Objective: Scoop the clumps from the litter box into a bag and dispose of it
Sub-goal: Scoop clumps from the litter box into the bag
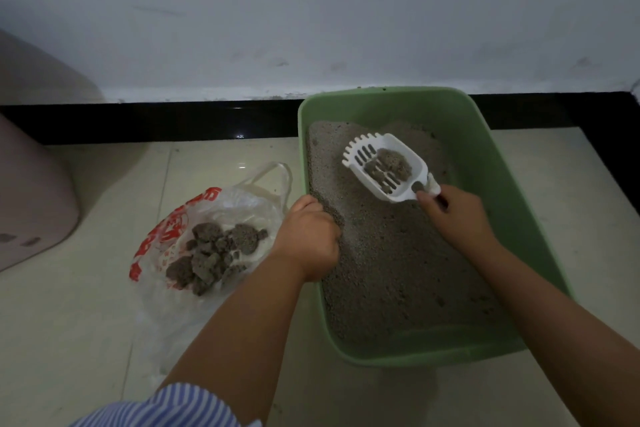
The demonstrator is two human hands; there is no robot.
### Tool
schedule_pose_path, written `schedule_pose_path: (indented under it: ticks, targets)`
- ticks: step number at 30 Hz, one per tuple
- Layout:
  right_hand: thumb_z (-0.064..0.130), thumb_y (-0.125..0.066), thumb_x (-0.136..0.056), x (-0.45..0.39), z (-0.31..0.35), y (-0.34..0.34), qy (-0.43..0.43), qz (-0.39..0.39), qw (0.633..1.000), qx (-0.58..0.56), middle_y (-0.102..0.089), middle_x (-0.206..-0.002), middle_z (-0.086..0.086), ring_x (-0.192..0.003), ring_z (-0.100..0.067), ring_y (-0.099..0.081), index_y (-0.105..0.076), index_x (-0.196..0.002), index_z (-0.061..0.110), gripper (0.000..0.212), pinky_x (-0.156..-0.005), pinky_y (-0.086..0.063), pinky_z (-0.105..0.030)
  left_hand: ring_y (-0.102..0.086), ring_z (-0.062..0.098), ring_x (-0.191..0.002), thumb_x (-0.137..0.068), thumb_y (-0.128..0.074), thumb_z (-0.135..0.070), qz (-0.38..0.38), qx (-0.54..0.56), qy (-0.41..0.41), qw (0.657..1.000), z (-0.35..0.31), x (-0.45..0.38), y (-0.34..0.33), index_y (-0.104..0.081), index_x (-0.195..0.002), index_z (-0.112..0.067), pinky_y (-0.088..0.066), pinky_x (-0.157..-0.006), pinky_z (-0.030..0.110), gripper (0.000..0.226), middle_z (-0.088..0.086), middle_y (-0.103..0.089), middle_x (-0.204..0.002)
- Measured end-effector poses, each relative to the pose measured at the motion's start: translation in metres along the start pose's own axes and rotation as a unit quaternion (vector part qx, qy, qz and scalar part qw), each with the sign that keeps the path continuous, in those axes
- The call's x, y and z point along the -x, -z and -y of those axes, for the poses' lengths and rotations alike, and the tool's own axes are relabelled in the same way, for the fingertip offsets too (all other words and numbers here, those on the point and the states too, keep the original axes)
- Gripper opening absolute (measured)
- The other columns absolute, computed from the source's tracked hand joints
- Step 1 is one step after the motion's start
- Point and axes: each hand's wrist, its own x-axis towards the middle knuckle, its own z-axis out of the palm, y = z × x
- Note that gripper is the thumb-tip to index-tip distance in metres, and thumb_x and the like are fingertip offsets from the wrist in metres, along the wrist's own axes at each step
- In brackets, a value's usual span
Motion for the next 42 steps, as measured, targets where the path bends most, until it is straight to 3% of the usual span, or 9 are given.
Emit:
schedule_pose_path:
  ticks: [5, 7, 9, 12, 18, 23, 31, 36, 42]
  targets:
    - [0.026, -0.055, -0.091, 0.023, -0.004, 0.0, 0.0, -0.006, 0.999, 0.036, -0.051, -0.064, -0.006, -0.061, -0.021, -0.047, -0.058, -0.075, 0.008, 0.024, -0.053, -0.03, -0.027, -0.05, 0.022, -0.09, -0.069, -0.025, -0.021, -0.041, 0.022, -0.005, 0.999, -0.001, 0.003, -0.003, -0.071, -0.085, -0.008, -0.014, -0.102, 0.026, 0.05, 0.006, -0.061, -0.079]
    - [0.026, -0.054, -0.092, 0.031, -0.004, 0.001, -0.013, -0.007, 0.999, 0.037, -0.046, -0.059, -0.001, -0.056, -0.016, -0.042, -0.054, -0.074, 0.012, 0.023, -0.05, -0.028, -0.021, -0.052, 0.022, -0.085, -0.069, -0.032, -0.022, -0.059, 0.006, -0.027, 0.998, -0.001, 0.004, -0.003, -0.071, -0.079, -0.009, -0.026, -0.106, 0.035, 0.042, 0.005, -0.06, -0.075]
    - [0.025, -0.054, -0.092, 0.039, -0.005, 0.004, -0.015, -0.009, 0.999, 0.044, -0.044, -0.058, 0.0, -0.054, -0.014, -0.04, -0.056, -0.074, 0.01, 0.024, -0.05, -0.026, -0.017, -0.056, 0.023, -0.073, -0.07, -0.037, -0.022, -0.067, 0.025, -0.04, 0.997, -0.001, 0.009, -0.003, -0.066, -0.067, -0.01, -0.045, -0.086, 0.038, 0.031, 0.003, -0.058, -0.067]
    - [0.023, -0.055, -0.092, 0.049, -0.004, 0.01, -0.036, -0.02, 0.999, 0.019, -0.036, -0.053, 0.007, -0.051, -0.009, -0.035, -0.046, -0.061, 0.018, 0.033, -0.049, -0.025, -0.021, -0.057, 0.021, -0.064, -0.067, -0.036, -0.022, -0.126, 0.079, -0.031, 0.988, 0.009, 0.021, -0.006, -0.06, -0.063, -0.013, -0.049, -0.06, 0.029, 0.026, 0.002, -0.059, -0.065]
    - [0.027, -0.051, -0.093, 0.072, 0.01, 0.01, -0.013, -0.014, 0.997, 0.08, -0.059, -0.073, -0.008, -0.074, -0.028, -0.058, -0.063, -0.087, 0.004, 0.027, -0.058, -0.031, -0.026, -0.039, 0.015, -0.084, -0.068, -0.037, -0.021, -0.184, 0.09, 0.011, 0.979, 0.043, 0.051, -0.013, -0.064, -0.082, -0.008, -0.033, -0.073, 0.027, 0.033, 0.007, -0.063, -0.082]
    - [0.026, -0.053, -0.093, 0.081, 0.025, 0.004, -0.033, -0.021, 0.998, 0.053, -0.042, -0.058, 0.001, -0.066, -0.02, -0.046, -0.05, -0.077, 0.012, 0.021, -0.057, -0.026, -0.028, -0.057, 0.025, -0.081, -0.069, -0.035, -0.027, -0.163, 0.074, 0.049, 0.983, 0.072, 0.074, -0.001, -0.065, -0.082, -0.009, -0.049, -0.073, 0.03, 0.037, 0.006, -0.064, -0.083]
    - [0.027, -0.053, -0.093, 0.082, 0.036, -0.004, -0.063, -0.016, 0.996, 0.061, -0.031, -0.053, 0.011, -0.067, -0.018, -0.043, -0.04, -0.066, 0.016, 0.032, -0.058, -0.025, -0.026, -0.056, 0.035, -0.094, -0.069, -0.034, -0.03, -0.122, 0.035, 0.142, 0.982, 0.1, 0.102, 0.002, -0.066, -0.093, -0.006, -0.046, -0.082, 0.04, 0.046, 0.014, -0.065, -0.097]
    - [0.027, -0.054, -0.093, 0.079, 0.043, 0.001, -0.059, -0.025, 0.996, 0.065, -0.033, -0.051, 0.01, -0.062, -0.02, -0.044, -0.042, -0.065, 0.016, 0.033, -0.051, -0.025, -0.029, -0.051, 0.038, -0.105, -0.073, -0.064, -0.014, -0.173, 0.03, 0.24, 0.955, 0.111, 0.108, 0.005, -0.063, -0.109, -0.002, -0.042, -0.086, 0.044, 0.038, 0.019, -0.062, -0.109]
    - [0.026, -0.053, -0.093, 0.072, 0.075, 0.019, -0.016, -0.033, 0.998, 0.049, -0.037, -0.051, 0.006, -0.049, -0.009, -0.036, -0.036, -0.056, 0.024, 0.041, -0.047, -0.025, -0.024, -0.042, 0.036, -0.12, -0.087, -0.056, -0.035, -0.065, 0.174, 0.422, 0.887, 0.124, 0.117, 0.008, -0.037, -0.132, -0.007, -0.041, -0.093, 0.041, 0.057, 0.019, -0.043, -0.131]
